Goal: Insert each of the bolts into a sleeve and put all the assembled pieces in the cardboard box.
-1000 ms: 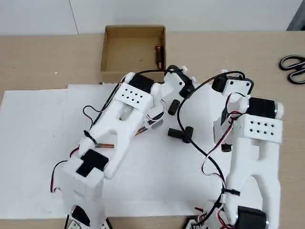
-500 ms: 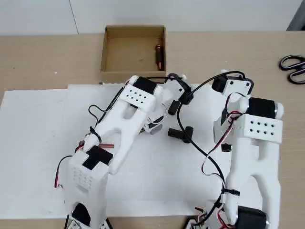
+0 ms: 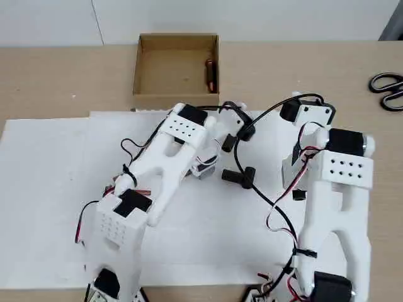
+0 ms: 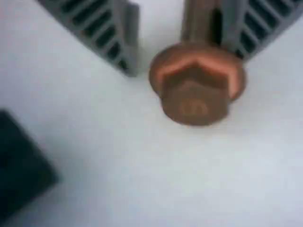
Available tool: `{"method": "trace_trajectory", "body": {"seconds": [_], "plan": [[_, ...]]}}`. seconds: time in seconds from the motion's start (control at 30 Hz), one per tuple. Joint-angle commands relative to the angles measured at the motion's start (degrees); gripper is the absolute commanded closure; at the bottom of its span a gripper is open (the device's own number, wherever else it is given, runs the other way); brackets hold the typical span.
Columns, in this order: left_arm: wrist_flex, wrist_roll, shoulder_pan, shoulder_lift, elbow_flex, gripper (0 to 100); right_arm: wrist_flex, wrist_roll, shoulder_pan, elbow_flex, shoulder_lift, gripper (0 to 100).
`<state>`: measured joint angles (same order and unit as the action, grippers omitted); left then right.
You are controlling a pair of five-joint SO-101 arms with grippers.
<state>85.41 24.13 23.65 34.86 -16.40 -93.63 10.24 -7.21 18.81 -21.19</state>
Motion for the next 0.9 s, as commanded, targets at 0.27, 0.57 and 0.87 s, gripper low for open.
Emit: {"method": "trace_trajectory", "body": {"seconds": [0.27,0.57,0.87], "plan": [[2.99,0.0,-1.05,0.18,-6.37,100,0.4,1.23,-0.48,-1.76,-12.79,99.5],[15.03,-2.2,-1.32,-0.7,-29.85,100,-2.15,3.16,-0.4,-1.49,-16.92,99.5],[14.95,-15.38,-1.32,-21.01,-27.38,99,-2.33,3.16,-0.48,-1.49,-23.87,99.5]]}}
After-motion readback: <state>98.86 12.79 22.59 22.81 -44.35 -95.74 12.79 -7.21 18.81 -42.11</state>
